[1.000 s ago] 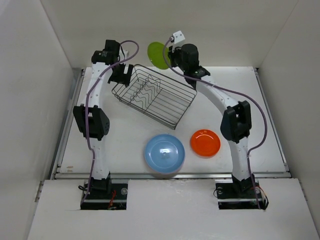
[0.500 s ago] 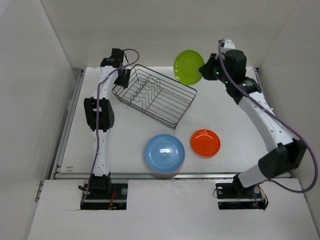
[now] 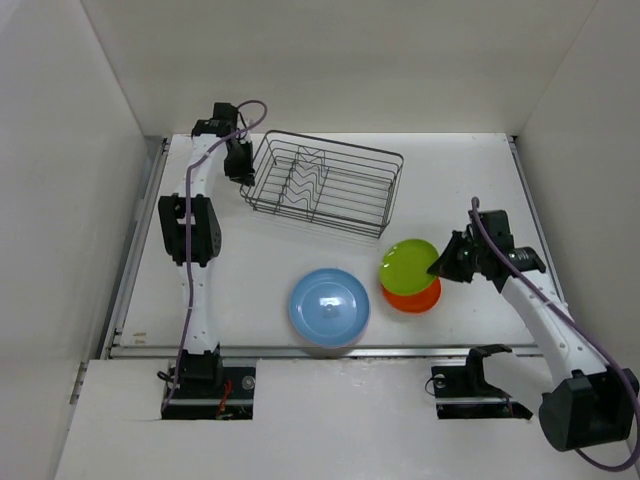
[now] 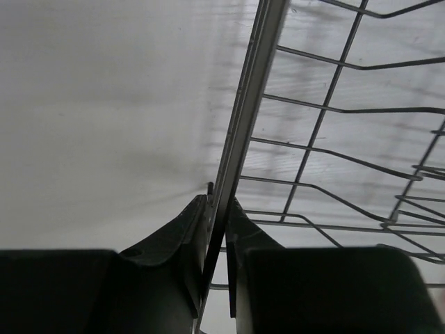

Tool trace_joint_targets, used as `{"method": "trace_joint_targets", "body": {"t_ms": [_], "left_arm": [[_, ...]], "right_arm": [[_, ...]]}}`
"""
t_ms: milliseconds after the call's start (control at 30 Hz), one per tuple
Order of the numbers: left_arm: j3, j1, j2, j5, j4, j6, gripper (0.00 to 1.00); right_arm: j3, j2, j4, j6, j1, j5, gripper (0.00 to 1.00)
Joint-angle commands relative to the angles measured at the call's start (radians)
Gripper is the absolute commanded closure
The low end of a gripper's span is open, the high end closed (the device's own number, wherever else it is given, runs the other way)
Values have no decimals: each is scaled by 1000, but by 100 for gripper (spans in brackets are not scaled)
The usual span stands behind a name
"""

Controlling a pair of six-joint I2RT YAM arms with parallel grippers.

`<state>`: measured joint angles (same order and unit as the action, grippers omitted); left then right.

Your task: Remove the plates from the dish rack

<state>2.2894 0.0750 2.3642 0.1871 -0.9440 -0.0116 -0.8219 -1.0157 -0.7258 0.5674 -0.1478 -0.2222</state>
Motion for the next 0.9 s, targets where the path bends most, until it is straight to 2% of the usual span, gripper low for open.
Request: {"method": "trace_joint_targets", "body": {"t_ms": [0,167,267,300,333,400,433,500,800,867], "left_arm": [[-131,-81,-57,84,-32,-198,100],[-215,-81,-115,112,-41,-199,100],[-225,-81,-126,156,-50,-199,100],[-225,-81,-126,167,-50,-199,100],[-225,-81,-126,179,-50,-199,100],[-225,-81,-126,180,-50,-185,100],[-225,-81,-126,157,-62,-174,100],[-205,-81,-114,143,-81,-165,100],[-145,-81,-103,104,-160,-85,100],[-134,-81,-103,89,-170,-71,97]], "right_arm": [[91,31,55,86,13,-18,100],[208,0,160,147,13,-60,100],[233,0,160,157,22,0,98],[233,0,160,169,22,15,91],[233,-10,137,183,22,47,70],[233,-24,128,183,22,60,42],[233,-40,128,183,22,73,32],[215,-64,128,183,22,87,28],[138,-110,157,135,22,159,26],[118,-110,157,120,22,159,24]]}}
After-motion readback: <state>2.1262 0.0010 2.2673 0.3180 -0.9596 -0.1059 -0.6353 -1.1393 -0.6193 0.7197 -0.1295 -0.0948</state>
